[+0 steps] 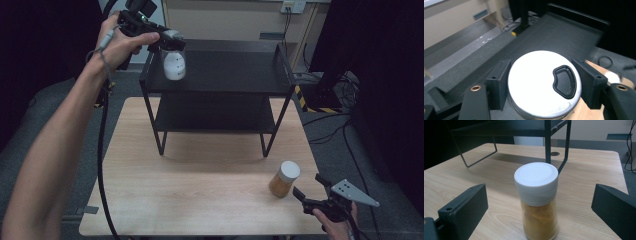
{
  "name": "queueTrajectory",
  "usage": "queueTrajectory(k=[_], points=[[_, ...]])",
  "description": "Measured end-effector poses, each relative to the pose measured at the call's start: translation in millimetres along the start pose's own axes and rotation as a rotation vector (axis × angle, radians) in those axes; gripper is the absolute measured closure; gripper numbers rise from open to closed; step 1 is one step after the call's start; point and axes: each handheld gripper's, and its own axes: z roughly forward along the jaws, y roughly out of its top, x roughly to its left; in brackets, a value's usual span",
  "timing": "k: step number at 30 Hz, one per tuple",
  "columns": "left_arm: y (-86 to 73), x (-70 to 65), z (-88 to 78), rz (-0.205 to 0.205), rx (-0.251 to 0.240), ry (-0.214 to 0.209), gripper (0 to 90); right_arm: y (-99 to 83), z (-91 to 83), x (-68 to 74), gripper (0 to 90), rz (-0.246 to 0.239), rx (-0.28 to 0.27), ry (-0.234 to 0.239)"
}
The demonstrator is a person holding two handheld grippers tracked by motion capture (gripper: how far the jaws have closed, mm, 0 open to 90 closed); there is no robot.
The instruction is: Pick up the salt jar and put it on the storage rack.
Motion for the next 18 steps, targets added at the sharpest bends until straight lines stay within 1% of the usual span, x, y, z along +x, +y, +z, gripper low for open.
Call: queueTrajectory(k=[2, 4, 6, 8, 10, 14, 15, 18], points=[[3.4, 0.7, 8.7, -0.028, 0.008, 0.038, 33.4, -0.2, -0.5, 0.2, 1.1, 0.000, -0.001, -0.003], [4.4, -0.1, 16.2, -0.043, 0.008, 0.069, 33.4, -0.7, -1.0, 0.4, 1.1, 0.001, -0.005, -0.008], [4.5, 0.9, 21.8, -0.058, 0.008, 0.084, 33.4, -1.1, -1.7, -0.2, 1.1, 0.008, -0.008, -0.011], [2.0, 2.1, 28.0, -0.077, -0.002, 0.101, 33.4, -1.3, -2.5, -0.7, 1.1, 0.008, -0.007, -0.011], [1.3, 3.1, 32.0, -0.081, 0.000, 0.106, 33.4, -1.6, -3.0, -1.0, 1.1, 0.008, -0.010, -0.011], [-0.2, 7.6, 39.4, -0.090, 0.009, 0.101, 33.4, -2.2, -4.0, -0.6, 1.1, 0.002, -0.017, -0.017], [-0.2, 7.6, 40.1, -0.083, 0.011, 0.103, 33.4, -2.4, -4.7, -0.5, 1.0, 0.005, -0.022, -0.018], [-1.4, 8.5, 42.8, -0.085, 0.010, 0.104, 33.4, -2.7, -5.4, -0.9, 0.9, 0.007, -0.023, -0.021]])
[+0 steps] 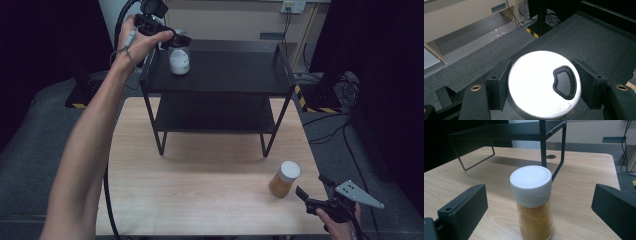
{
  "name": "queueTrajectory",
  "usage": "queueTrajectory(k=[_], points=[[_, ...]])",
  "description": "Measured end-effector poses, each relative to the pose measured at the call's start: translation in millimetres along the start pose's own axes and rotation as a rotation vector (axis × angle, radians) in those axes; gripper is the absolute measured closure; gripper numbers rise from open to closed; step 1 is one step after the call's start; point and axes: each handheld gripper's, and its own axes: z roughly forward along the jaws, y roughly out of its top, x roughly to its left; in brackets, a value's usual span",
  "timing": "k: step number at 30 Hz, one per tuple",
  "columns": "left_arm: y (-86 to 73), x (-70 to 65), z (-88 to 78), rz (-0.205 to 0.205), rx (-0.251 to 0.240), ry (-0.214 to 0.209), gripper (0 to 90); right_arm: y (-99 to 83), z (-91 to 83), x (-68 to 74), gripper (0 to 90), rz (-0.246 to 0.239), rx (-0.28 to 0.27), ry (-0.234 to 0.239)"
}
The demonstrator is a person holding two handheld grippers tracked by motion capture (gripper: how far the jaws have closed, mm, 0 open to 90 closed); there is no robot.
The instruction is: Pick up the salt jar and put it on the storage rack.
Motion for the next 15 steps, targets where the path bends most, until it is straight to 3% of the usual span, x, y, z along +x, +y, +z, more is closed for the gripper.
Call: queueTrajectory(k=[3, 7, 9, 11, 13, 14, 15], points=[[1.3, 0.3, 2.9, 0.003, 0.016, -0.002, 33.4, 0.1, 0.1, -0.1, 0.9, 0.003, 0.002, -0.003], [-5.5, 5.5, 4.8, -0.022, -0.009, -0.020, 33.2, -0.2, -0.8, 0.4, 0.9, -0.004, -0.003, -0.003], [-9.3, 6.4, 4.9, -0.005, -0.022, -0.025, 32.3, -0.2, -1.0, 0.5, 0.9, -0.002, -0.003, -0.005], [-8.2, 8.7, 6.4, -0.008, -0.015, -0.054, 19.9, -0.4, -1.0, 0.7, 0.9, 0.001, -0.004, -0.008], [-7.8, -3.0, 6.8, 0.018, -0.020, -0.004, 12.8, -0.2, -0.6, 0.7, 0.9, 0.000, -0.003, -0.007], [-8.3, -5.6, 6.5, 0.013, -0.029, 0.008, 5.2, -0.1, -0.3, 0.8, 0.9, -0.001, -0.002, -0.006], [-9.6, -6.2, 5.4, 0.006, -0.048, 0.007, 4.2, 0.1, -0.1, 0.8, 0.9, -0.001, -0.001, -0.005]])
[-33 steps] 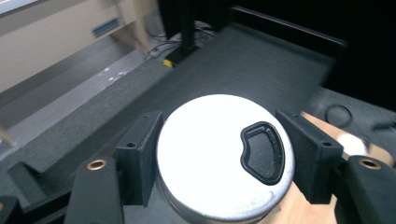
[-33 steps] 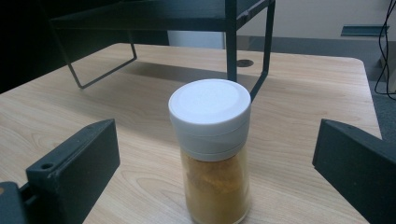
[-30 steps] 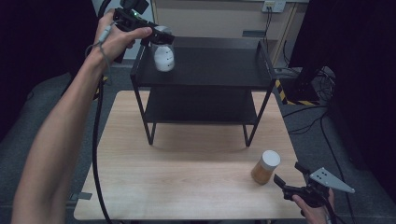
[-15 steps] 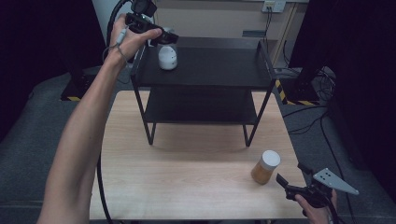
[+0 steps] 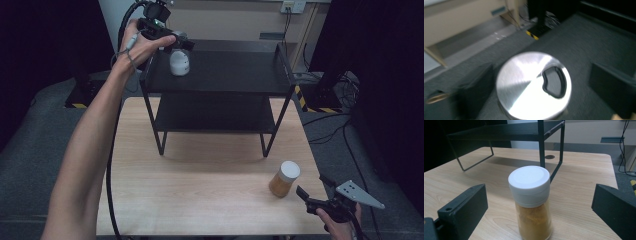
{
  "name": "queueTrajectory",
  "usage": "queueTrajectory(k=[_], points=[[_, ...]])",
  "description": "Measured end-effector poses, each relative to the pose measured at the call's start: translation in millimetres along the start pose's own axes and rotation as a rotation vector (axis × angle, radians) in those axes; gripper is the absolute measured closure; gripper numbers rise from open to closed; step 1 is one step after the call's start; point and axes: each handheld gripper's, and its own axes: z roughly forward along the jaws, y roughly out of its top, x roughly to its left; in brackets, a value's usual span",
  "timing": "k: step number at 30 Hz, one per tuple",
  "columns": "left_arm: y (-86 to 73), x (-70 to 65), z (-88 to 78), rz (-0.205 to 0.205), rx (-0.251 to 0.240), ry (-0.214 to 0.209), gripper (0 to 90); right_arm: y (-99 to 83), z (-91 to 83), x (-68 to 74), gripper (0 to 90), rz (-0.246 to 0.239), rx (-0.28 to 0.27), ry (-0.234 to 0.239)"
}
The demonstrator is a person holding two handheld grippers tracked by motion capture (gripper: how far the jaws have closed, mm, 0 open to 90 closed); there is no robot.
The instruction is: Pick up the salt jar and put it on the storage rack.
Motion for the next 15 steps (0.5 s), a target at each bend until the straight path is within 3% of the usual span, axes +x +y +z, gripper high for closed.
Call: queueTrajectory(k=[5, 10, 15], points=[[0.6, -8.9, -6.4, 0.029, -0.043, 0.015, 4.0, -0.3, -0.6, 0.1, 0.9, 0.002, -0.002, -0.002], [-4.1, -22.0, -23.5, 0.038, -0.093, 0.031, 3.3, -0.3, -0.7, -0.1, 0.9, 0.003, -0.002, 0.000], [-24.5, -39.6, -43.0, 0.017, -0.165, 0.067, 2.8, 0.1, 0.0, 0.7, 0.9, 0.001, -0.002, 0.004]])
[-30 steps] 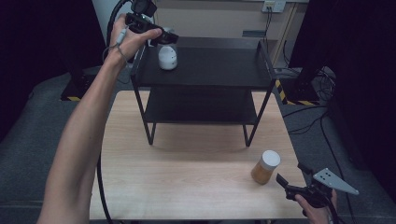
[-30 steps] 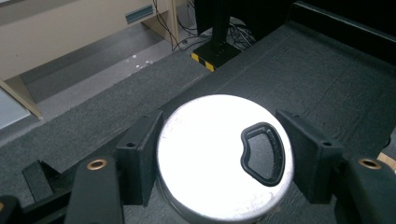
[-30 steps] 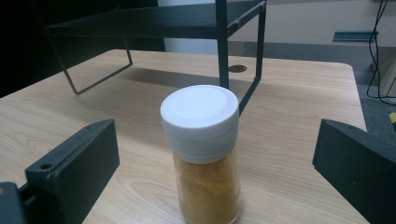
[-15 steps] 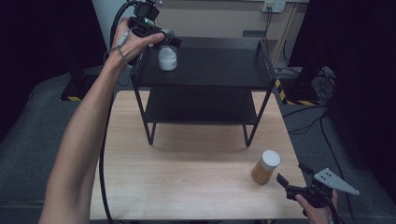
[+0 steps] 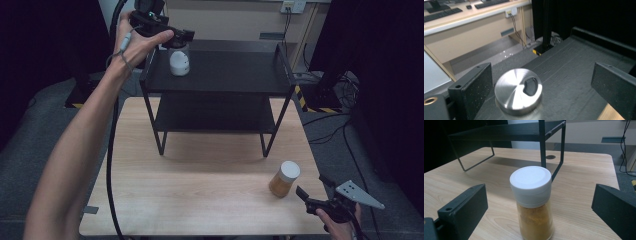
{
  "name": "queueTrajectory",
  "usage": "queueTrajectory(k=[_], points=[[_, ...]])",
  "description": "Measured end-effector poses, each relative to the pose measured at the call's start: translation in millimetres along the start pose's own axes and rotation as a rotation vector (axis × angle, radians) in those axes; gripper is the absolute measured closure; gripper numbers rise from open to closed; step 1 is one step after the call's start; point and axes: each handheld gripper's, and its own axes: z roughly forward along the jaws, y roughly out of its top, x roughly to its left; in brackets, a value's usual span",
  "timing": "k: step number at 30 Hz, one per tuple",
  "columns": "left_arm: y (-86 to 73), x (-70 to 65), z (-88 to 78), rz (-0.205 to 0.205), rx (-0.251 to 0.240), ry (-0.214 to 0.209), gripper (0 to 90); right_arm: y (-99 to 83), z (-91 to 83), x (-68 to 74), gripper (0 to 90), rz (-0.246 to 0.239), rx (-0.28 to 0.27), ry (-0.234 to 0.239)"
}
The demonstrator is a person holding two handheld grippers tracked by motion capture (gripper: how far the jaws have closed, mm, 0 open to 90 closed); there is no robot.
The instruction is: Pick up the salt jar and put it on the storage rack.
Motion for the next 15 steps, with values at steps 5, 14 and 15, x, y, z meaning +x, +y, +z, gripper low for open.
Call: queueTrajectory(k=[5, 14, 15], points=[[-27.0, -17.2, -22.8, -0.015, -0.055, 0.034, 2.8, 1.0, 0.8, 1.8, 0.9, -0.007, 0.003, 0.002], [-66.3, -25.9, -47.2, -0.017, -0.088, 0.016, 2.7, 2.4, 3.0, 2.9, 0.9, -0.014, 0.010, 0.004], [-79.4, -25.2, -52.0, -0.020, -0.105, -0.005, 2.7, 2.3, 3.2, 2.8, 0.9, -0.013, 0.010, 0.005]])
